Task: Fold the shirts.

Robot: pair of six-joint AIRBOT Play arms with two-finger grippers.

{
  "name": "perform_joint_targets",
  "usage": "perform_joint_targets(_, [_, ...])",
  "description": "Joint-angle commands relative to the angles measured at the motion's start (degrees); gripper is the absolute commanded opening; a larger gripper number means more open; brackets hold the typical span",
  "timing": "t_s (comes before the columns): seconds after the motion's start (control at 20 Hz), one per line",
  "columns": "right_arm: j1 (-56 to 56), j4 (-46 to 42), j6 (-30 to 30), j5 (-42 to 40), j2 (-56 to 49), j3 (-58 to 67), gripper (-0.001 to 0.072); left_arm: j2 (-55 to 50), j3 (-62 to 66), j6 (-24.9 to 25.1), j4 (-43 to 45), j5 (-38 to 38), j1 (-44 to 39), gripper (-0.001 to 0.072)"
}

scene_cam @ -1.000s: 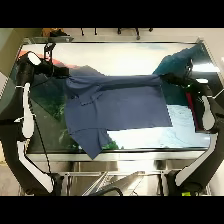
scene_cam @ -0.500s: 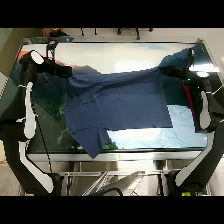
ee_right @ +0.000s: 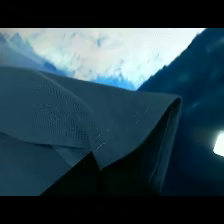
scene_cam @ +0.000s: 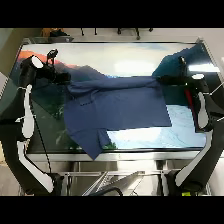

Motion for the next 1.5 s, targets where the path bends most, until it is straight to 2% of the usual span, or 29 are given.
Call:
perform_joint_targets(0.0, [0.04, -7.5, 2.49, 3.1, 0.02, 0.0, 0.0018, -0.04, -0.17, -2.21, 3.58, -4.37, 0.37, 0.0014])
perform_joint_targets(0.2, [0.04, -8.24, 2.49, 2.36, -0.52, -0.02, 0.0018, -0.46, -0.15, -3.3, 3.54, -5.51, -0.26, 0.0015])
perform_joint_targets(0.45, [0.22, -8.22, 2.47, 2.32, -0.52, -0.02, 0.0019, -4.35, -0.15, -3.39, 3.56, -10.84, -1.9, 0.0015])
perform_joint_targets(0.65, [0.22, -7.69, 2.56, 3.1, -0.48, 0.0, 0.0036, -4.83, 0.17, -3.41, 3.67, -11.32, -2.25, 0.0019])
perform_joint_targets(0.7, [0.2, -7.61, 3.85, 3.17, -0.28, 0.0, 0.0222, -4.83, 0.79, -3.87, 3.96, -11.63, -1.97, 0.0024])
perform_joint_targets(0.75, [0.13, -7.65, 4.96, 3.78, 0.2, 0.0, 0.037, -4.83, 2.08, -4.85, 5.09, -12.48, -1.66, 0.0328])
perform_joint_targets(0.8, [-0.11, -8.02, 5.99, 4.98, 1.16, 0.04, 0.0387, -4.83, 3.63, -6.71, 6.43, -13.57, -1.44, 0.0654])
perform_joint_targets(0.85, [-0.85, -8.9, 6.88, 6.69, 2.6, 0.04, 0.0387, -4.83, 5.79, -8.37, 8.26, -15.67, -0.98, 0.0684])
perform_joint_targets(1.0, [-5.03, -13.97, 12.37, 13.73, 6.91, -0.02, 0.0387, -0.24, 3.15, -10.25, 8.83, -18.12, 1.05, 0.0684])
perform_joint_targets(1.2, [-11.21, -14.97, 17.18, 24.52, 7.63, -5.86, 0.0385, 11.89, -18.51, -10.47, 5.55, -15.87, 2.32, 0.0684])
perform_joint_targets(1.45, [-11.58, -19.19, 17.33, 26.25, 7.63, -18.45, 0.0383, 29.16, -50.1, -10.45, 3.63, -8.48, 1.86, 0.0684])
